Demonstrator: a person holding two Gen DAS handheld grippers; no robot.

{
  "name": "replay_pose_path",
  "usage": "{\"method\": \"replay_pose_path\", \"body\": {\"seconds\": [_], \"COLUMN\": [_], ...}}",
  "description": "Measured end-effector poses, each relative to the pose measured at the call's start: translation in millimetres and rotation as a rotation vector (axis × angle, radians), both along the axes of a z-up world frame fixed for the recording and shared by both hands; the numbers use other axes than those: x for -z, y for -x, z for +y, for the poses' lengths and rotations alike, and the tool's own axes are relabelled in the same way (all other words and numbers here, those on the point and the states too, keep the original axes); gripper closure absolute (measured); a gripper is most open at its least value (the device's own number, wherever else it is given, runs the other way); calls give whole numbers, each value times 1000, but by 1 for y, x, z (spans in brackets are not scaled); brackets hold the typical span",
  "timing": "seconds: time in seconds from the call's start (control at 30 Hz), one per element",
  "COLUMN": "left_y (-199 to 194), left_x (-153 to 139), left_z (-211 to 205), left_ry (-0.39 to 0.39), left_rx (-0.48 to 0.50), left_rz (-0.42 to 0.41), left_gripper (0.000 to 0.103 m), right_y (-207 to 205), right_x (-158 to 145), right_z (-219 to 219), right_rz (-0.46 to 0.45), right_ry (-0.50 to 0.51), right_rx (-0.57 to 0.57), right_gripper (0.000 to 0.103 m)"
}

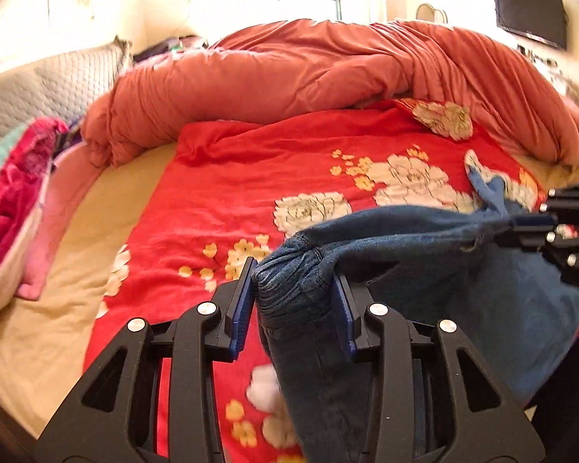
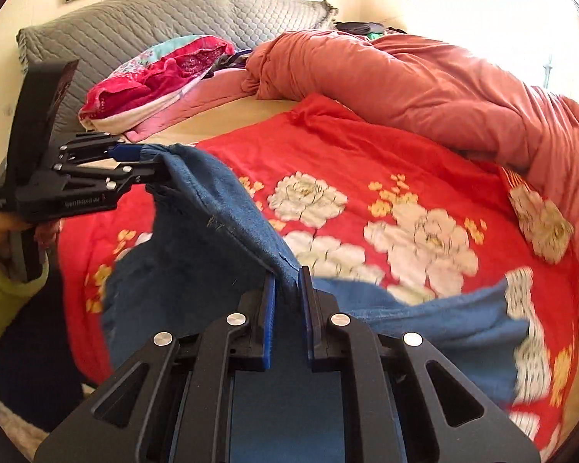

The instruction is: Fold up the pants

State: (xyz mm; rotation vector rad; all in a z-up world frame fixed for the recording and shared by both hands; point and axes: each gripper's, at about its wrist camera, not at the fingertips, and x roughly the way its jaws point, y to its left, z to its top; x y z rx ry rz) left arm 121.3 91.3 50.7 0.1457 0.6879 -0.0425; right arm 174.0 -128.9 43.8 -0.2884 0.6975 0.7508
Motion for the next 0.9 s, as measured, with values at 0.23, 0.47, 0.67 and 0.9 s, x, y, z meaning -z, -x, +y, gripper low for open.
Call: {"method": "replay_pose_path", "body": {"seconds": [0.23, 0.47, 0.67, 0.9], "left_y": [47, 73, 87, 117], "left_x": [16, 32, 40, 20], "left_z": [-12, 6, 11, 11], "left_ry": [-9, 121, 172, 169], "left_rx": [-29, -82, -98, -107], "left_rz": [65, 163, 214, 163], "left_gripper": [73, 70, 69, 68], "right_y": [53, 103, 118, 125], "right_x": [15, 39, 60, 78], "right_z": [-13, -5, -1, 2], "right_rz": [58, 75, 109, 126], "right_ry": [-68, -60, -56, -9], "right_rx": [-8, -71, -72, -74], "right_gripper": [93, 92, 92, 92]}}
